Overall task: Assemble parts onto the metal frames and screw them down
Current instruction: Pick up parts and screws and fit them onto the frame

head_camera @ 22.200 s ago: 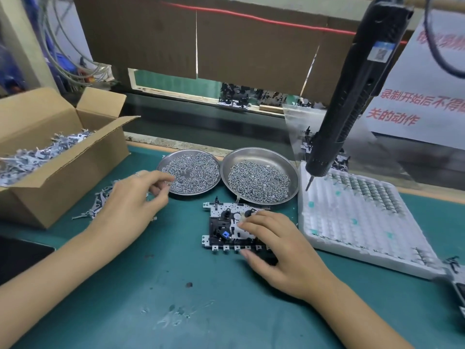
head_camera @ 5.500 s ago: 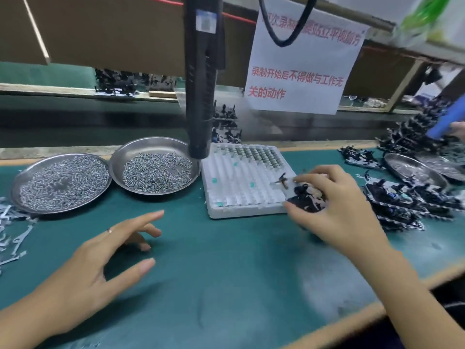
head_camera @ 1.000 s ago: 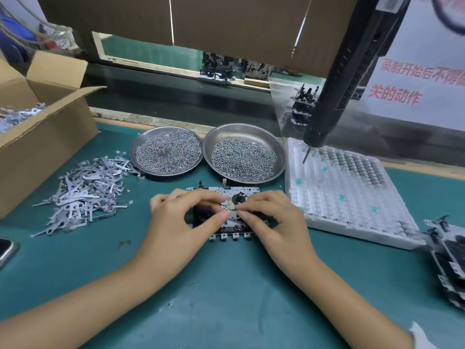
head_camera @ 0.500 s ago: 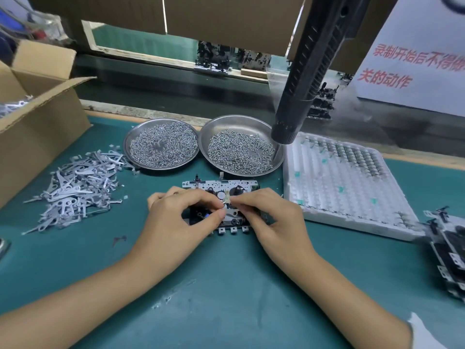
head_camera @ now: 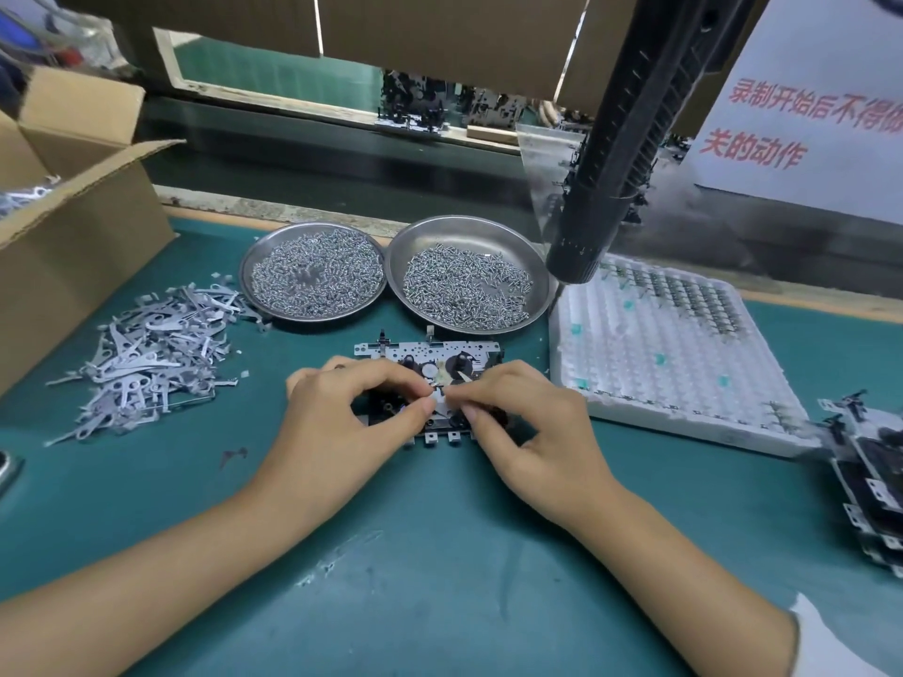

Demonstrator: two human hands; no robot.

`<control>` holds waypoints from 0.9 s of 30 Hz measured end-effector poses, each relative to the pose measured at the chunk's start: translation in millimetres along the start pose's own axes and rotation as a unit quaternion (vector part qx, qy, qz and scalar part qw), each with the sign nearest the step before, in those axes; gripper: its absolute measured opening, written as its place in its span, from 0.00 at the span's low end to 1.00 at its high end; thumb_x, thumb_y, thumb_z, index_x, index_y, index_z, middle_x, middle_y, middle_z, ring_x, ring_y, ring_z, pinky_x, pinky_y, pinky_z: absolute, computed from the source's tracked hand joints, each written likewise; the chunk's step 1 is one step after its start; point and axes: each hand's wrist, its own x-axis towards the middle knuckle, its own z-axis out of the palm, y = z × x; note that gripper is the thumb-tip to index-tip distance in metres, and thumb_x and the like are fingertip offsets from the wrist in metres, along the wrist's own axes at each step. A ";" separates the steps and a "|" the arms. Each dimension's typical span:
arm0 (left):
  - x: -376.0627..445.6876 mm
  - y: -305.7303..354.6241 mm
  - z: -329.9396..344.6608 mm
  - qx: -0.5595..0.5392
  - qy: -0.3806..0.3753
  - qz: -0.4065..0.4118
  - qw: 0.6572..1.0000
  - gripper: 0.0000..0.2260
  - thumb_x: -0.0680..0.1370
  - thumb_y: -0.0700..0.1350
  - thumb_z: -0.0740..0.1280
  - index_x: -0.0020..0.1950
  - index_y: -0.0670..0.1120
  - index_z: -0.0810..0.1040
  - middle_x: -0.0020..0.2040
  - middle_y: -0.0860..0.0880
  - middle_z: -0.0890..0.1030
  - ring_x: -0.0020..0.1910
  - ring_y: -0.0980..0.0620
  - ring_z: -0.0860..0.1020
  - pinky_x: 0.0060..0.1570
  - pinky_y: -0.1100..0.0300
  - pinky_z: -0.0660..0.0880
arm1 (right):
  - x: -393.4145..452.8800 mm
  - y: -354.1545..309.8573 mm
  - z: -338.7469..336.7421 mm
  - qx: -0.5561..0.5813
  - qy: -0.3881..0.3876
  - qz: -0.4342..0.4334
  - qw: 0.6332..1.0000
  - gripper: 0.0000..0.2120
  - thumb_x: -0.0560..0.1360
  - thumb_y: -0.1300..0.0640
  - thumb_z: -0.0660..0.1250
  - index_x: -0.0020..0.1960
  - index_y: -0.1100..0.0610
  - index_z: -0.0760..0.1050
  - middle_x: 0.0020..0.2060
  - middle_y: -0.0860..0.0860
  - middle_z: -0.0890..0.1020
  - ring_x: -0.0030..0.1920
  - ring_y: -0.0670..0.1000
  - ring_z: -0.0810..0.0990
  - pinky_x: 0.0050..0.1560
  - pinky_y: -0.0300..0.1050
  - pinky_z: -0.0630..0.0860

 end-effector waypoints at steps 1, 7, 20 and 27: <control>-0.1 -0.5 -0.1 0.001 0.000 0.002 1.000 0.04 0.69 0.51 0.76 0.40 0.58 0.82 0.39 0.65 0.81 0.45 0.57 0.78 0.58 0.40 0.69 | -0.3 -0.2 -0.2 -0.013 -0.008 -0.008 1.000 0.09 0.71 0.66 0.67 0.49 0.60 0.83 0.38 0.47 0.82 0.43 0.48 0.77 0.45 0.35 0.72; -0.4 0.7 -0.8 0.005 0.006 0.005 1.000 0.04 0.69 0.48 0.74 0.38 0.58 0.82 0.38 0.66 0.80 0.44 0.59 0.78 0.58 0.44 0.71 | -1.9 1.9 -3.0 -0.044 -0.027 -0.026 0.998 0.09 0.69 0.65 0.71 0.49 0.59 0.83 0.39 0.48 0.83 0.44 0.48 0.77 0.46 0.40 0.75; -0.8 -0.6 -1.4 -0.002 -0.004 -0.007 1.000 0.08 0.69 0.43 0.76 0.44 0.54 0.82 0.36 0.59 0.83 0.43 0.57 0.80 0.52 0.57 0.75 | -2.8 5.1 -1.9 -0.091 -0.029 -0.092 0.991 0.07 0.70 0.65 0.72 0.49 0.61 0.83 0.40 0.50 0.84 0.42 0.53 0.77 0.45 0.47 0.76; -0.3 0.4 -2.3 0.006 -0.010 -0.007 1.000 0.08 0.70 0.44 0.75 0.43 0.57 0.82 0.36 0.61 0.82 0.44 0.57 0.79 0.48 0.63 0.74 | -3.7 5.2 -3.6 -0.134 -0.045 -0.117 0.983 0.07 0.72 0.66 0.71 0.49 0.61 0.83 0.40 0.50 0.84 0.44 0.54 0.78 0.47 0.46 0.75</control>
